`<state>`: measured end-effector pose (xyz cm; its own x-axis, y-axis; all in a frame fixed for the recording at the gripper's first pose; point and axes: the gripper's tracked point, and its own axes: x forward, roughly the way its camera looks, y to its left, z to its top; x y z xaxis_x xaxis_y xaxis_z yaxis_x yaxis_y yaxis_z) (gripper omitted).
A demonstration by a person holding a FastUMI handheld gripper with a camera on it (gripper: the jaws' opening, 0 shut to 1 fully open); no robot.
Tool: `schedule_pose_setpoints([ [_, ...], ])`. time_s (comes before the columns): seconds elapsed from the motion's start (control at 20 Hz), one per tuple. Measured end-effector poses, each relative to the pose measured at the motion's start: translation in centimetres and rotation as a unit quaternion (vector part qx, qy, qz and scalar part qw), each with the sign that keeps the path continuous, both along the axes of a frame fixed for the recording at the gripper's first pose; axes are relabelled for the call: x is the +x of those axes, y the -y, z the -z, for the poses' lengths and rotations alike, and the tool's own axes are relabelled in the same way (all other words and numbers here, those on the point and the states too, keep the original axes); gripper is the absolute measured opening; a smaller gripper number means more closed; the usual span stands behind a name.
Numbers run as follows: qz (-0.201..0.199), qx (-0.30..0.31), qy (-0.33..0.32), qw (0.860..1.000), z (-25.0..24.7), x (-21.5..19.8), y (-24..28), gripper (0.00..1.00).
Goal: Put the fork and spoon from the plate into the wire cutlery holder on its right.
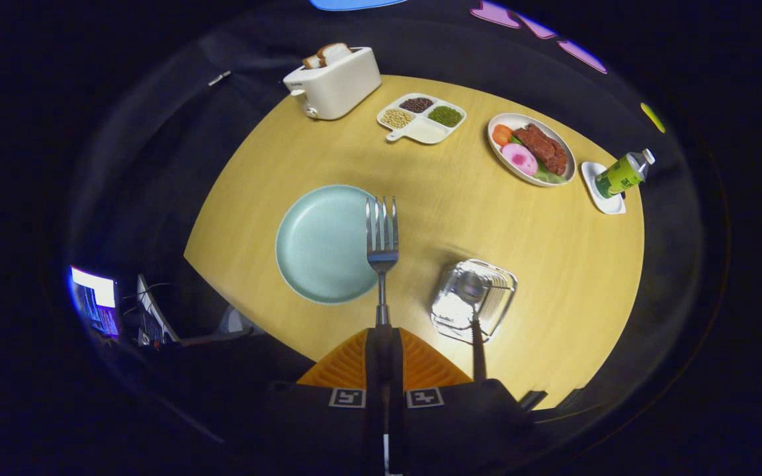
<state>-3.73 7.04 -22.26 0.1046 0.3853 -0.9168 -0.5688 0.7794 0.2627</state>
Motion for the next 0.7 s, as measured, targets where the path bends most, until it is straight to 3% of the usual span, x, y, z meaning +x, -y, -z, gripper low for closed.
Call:
schedule_pose_setpoints([
  [0.3, -0.064, -0.130, -0.064, 0.987, 2.9, 1.1, 7.9, 0.08],
  [0.5, -0.129, -0.199, -0.121, 0.964, 3.5, 0.6, 9.4, 0.07],
  [0.7, -0.159, -0.255, -0.155, 0.941, 4.4, 1.4, 8.9, 0.08],
])
